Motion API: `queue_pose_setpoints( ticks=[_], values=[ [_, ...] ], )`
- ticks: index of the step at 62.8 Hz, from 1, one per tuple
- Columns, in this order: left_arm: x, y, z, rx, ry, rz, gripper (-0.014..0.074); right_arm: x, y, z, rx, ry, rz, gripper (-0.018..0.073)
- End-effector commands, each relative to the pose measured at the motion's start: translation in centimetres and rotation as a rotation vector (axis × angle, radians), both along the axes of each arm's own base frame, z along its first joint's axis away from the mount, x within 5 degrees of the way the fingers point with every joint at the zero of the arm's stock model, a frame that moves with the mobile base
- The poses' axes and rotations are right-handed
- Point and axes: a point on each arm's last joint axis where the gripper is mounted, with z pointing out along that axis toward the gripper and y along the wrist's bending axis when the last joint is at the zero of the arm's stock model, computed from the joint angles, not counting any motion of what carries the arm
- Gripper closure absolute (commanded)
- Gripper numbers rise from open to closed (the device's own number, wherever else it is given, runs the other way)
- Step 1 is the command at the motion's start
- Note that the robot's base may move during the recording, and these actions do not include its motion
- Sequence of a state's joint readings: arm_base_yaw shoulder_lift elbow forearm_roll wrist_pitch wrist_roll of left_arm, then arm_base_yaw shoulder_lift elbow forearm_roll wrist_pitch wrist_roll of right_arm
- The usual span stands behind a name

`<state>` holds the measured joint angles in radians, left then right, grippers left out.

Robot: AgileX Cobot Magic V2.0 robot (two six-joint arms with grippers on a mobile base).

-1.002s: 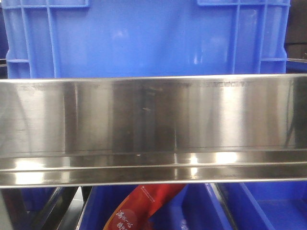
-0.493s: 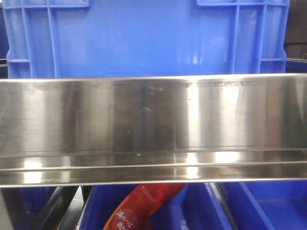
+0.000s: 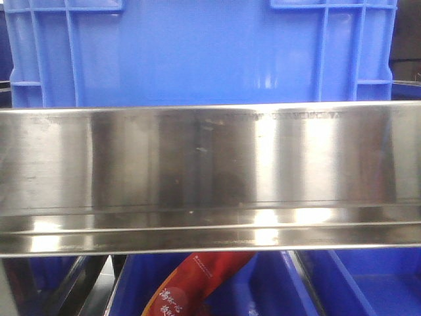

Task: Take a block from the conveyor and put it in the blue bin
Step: 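Open the right gripper to drop the blue block into a blue bin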

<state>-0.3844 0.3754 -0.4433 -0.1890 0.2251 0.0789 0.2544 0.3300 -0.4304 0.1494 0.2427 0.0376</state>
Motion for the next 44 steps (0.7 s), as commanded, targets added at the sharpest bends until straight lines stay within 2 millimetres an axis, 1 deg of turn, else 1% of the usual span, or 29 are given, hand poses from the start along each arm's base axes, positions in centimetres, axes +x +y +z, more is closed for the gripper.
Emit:
queue_pose_setpoints(
  ticks=[1, 6, 15, 24, 44],
  values=[
    [-1.0, 0.5, -0.4, -0.037, -0.064, 0.01, 0.0708, -1.2, -0.4, -0.2, 0.006, -0.07, -0.009, 0.0721],
    [-1.7, 0.8, -0.7, -0.048, -0.092, 0.01, 0.0708, -2.0, -0.5, -0.3, 0.005, -0.07, -0.003, 0.0721],
    [-2.8, 1.2, -0.4, -0.07, -0.145, 0.009, 0.0708, -3.0, -0.8, -0.2, 0.016, -0.107, 0.0, 0.0721],
    [-3.3, 1.4, -0.3, -0.081, -0.173, 0.009, 0.0708, -3.1, -0.8, -0.1, 0.018, -0.116, -0.001, 0.0721],
    [-3.4, 1.4, -0.3, -0.082, -0.175, 0.009, 0.0708, -3.1, -0.8, -0.1, 0.018, -0.116, -0.001, 0.0721]
  ],
)
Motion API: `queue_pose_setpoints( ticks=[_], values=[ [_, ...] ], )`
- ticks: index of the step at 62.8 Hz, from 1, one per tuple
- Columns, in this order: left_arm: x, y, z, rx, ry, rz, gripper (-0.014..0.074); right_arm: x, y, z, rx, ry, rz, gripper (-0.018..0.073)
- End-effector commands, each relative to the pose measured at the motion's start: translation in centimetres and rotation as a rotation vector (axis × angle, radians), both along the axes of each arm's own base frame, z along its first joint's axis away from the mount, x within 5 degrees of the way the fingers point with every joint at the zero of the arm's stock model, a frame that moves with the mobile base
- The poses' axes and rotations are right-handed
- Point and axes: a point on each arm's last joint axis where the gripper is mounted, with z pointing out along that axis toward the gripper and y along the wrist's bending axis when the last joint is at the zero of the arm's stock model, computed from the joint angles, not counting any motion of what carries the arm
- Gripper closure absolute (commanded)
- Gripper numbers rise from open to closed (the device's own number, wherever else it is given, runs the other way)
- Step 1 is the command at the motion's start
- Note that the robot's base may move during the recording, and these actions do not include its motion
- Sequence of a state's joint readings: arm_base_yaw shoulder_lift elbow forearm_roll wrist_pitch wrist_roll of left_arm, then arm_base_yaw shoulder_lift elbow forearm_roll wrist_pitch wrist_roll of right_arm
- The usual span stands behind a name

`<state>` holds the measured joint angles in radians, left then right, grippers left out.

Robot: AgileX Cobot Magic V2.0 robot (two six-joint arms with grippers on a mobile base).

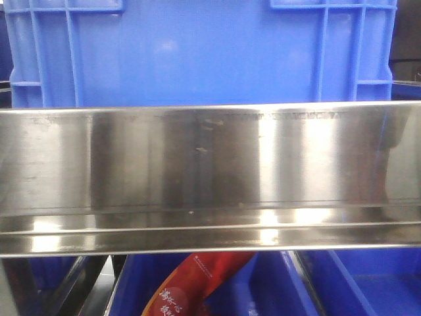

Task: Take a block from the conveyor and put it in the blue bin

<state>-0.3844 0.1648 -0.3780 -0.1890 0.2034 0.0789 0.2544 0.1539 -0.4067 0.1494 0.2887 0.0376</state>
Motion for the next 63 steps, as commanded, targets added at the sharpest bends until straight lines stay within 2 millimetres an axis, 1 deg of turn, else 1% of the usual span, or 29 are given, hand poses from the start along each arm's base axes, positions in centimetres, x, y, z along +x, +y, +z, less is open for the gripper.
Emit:
queue_pose_setpoints(
  ticks=[1, 9, 12, 15, 18, 21, 29, 33, 37, 40, 46, 63],
  values=[
    [-0.1, 0.1, 0.2, -0.019, -0.021, 0.004, 0.0708, 0.0, -0.1, 0.0, -0.006, -0.011, -0.008, 0.0721],
    [-0.1, 0.1, 0.2, -0.019, -0.021, 0.004, 0.0708, 0.1, -0.1, -0.3, -0.009, -0.028, -0.02, 0.0721],
    [-0.1, 0.1, 0.2, -0.019, -0.021, 0.004, 0.0708, 0.3, -0.2, -0.6, -0.02, -0.069, -0.043, 0.0721],
    [-0.1, 0.1, 0.2, -0.019, -0.021, 0.004, 0.0708, 0.6, -0.4, -1.4, -0.042, -0.121, -0.079, 0.0721],
    [-0.1, 0.1, 0.2, -0.019, -0.021, 0.004, 0.0708, 0.9, -0.5, -2.7, -0.03, -0.168, -0.119, 0.0721],
    [-0.1, 0.1, 0.2, -0.019, -0.021, 0.004, 0.0708, 1.2, -0.7, -4.1, -0.025, -0.176, -0.154, 0.0721],
    [-0.1, 0.1, 0.2, -0.019, -0.021, 0.004, 0.0708, 1.7, -1.0, -8.2, -0.049, -0.085, -0.206, 0.0721],
    [-0.1, 0.1, 0.2, -0.019, -0.021, 0.004, 0.0708, 1.8, -1.0, -9.7, -0.056, -0.05, -0.215, 0.0721],
    [-0.1, 0.1, 0.2, -0.019, -0.021, 0.004, 0.0708, 1.7, -1.0, -9.7, -0.055, -0.066, -0.215, 0.0721],
    [-0.1, 0.1, 0.2, -0.019, -0.021, 0.004, 0.0708, 1.6, -1.0, -10.1, -0.081, -0.023, -0.21, 0.0721],
    [-0.1, 0.1, 0.2, -0.019, -0.021, 0.004, 0.0708, 1.4, -1.0, -10.4, -0.11, -0.007, -0.208, 0.0721],
    [-0.1, 0.1, 0.2, -0.019, -0.021, 0.004, 0.0708, 1.1, -1.0, -9.7, -0.093, -0.091, -0.214, 0.0721]
  ],
)
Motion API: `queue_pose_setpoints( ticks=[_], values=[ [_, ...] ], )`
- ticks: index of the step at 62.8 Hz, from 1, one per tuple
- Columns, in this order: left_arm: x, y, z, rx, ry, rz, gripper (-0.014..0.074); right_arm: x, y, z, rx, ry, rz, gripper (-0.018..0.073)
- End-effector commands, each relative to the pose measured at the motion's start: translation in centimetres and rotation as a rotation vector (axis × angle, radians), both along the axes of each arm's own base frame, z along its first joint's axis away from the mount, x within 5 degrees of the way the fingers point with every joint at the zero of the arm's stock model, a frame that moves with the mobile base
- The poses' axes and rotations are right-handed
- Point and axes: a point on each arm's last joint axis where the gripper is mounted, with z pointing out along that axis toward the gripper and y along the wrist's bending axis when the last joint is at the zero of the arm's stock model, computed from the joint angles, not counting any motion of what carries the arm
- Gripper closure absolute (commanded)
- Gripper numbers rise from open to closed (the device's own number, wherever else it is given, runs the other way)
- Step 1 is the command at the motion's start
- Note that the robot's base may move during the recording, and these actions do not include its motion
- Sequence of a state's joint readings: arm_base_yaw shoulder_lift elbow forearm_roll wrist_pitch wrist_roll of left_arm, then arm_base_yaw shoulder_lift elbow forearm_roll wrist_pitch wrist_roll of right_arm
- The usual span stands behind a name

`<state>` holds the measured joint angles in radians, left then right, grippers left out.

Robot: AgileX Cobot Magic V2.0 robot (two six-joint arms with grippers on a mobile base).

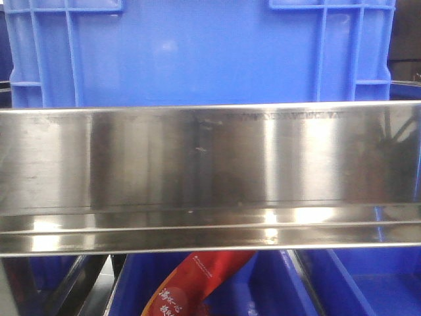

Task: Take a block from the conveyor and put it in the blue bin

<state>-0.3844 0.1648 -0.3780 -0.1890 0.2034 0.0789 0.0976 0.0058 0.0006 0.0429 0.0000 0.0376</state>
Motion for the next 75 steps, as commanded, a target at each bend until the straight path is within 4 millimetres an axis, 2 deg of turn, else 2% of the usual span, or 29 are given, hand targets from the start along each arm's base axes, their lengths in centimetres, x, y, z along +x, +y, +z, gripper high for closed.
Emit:
queue_pose_setpoints(
  ticks=[1, 57, 63, 68, 75],
  values=[
    [-0.1, 0.1, 0.2, -0.019, -0.021, 0.004, 0.0708, -0.1, 0.0, 0.4, -0.006, -0.046, -0.007, 0.0721],
    [-0.1, 0.1, 0.1, -0.019, -0.021, 0.005, 0.0708, -0.1, 0.0, 0.4, -0.006, -0.048, -0.007, 0.0721],
    [0.1, 0.2, -0.6, 0.021, -0.051, 0.042, 0.0708, -0.1, 0.0, 0.4, -0.006, -0.048, -0.007, 0.0721],
    [0.4, 0.5, -2.2, 0.127, -0.073, 0.112, 0.0708, -0.1, 0.0, 0.4, -0.006, -0.048, -0.007, 0.0721],
    [0.3, 1.2, -5.1, 0.056, -0.03, 0.23, 0.0708, -0.1, 0.0, 0.4, -0.006, -0.048, -0.007, 0.0721]
  ],
)
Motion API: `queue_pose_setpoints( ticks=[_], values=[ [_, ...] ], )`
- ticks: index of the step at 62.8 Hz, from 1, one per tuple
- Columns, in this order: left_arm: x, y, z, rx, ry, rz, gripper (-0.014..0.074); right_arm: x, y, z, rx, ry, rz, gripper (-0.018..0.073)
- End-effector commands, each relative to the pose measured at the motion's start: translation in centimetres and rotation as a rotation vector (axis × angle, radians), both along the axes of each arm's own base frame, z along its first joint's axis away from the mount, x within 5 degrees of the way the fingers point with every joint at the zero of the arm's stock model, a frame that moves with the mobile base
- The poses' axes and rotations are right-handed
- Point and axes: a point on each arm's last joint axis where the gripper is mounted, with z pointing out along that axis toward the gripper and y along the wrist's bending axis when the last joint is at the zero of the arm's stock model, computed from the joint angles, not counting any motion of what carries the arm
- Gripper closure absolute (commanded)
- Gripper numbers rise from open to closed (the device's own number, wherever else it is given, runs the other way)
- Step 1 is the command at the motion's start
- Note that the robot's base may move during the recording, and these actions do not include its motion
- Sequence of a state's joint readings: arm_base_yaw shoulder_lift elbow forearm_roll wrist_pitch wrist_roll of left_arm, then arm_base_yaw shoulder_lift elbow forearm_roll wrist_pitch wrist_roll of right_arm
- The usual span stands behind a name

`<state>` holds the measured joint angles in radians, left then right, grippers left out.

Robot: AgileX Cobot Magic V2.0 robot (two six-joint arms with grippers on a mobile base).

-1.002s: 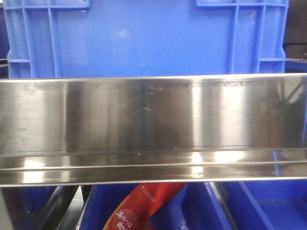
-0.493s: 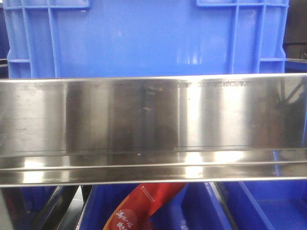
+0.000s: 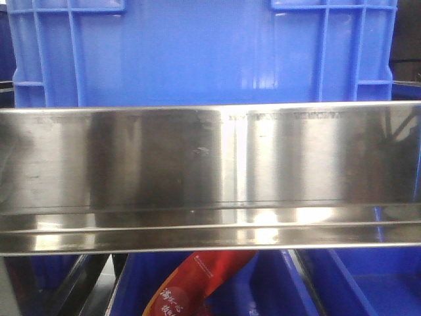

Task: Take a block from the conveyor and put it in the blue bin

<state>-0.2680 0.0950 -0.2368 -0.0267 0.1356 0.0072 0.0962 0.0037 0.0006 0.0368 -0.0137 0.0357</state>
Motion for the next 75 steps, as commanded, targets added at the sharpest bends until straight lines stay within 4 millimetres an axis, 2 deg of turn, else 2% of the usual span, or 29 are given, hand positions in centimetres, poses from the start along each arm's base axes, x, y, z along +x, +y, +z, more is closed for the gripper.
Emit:
queue_pose_setpoints(
  ticks=[1, 11, 20, 24, 26, 75],
  values=[
    [-0.1, 0.5, -1.7, -0.025, -0.015, 0.087, 0.0708, -0.1, 0.0, 0.3, 0.0, -0.031, -0.004, 0.0721],
    [0.2, 1.2, -4.5, -0.023, -0.011, 0.235, 0.0708, -0.1, 0.0, 0.3, 0.0, -0.031, -0.004, 0.0721],
    [0.6, 1.5, -6.2, -0.01, 0.008, 0.278, 0.0708, -0.1, 0.0, 0.3, 0.0, -0.031, -0.004, 0.0721],
    [0.5, 1.5, -5.7, -0.018, -0.048, 0.277, 0.0708, -0.1, 0.0, 0.3, 0.0, -0.031, -0.004, 0.0721],
    [0.6, 1.4, -6.0, -0.013, -0.01, 0.275, 0.0708, -0.1, 0.0, 0.3, 0.0, -0.031, -0.004, 0.0721],
    [0.6, 1.4, -6.0, -0.011, -0.01, 0.275, 0.0708, -0.1, 0.0, 0.3, 0.0, -0.031, -0.004, 0.0721]
  ],
)
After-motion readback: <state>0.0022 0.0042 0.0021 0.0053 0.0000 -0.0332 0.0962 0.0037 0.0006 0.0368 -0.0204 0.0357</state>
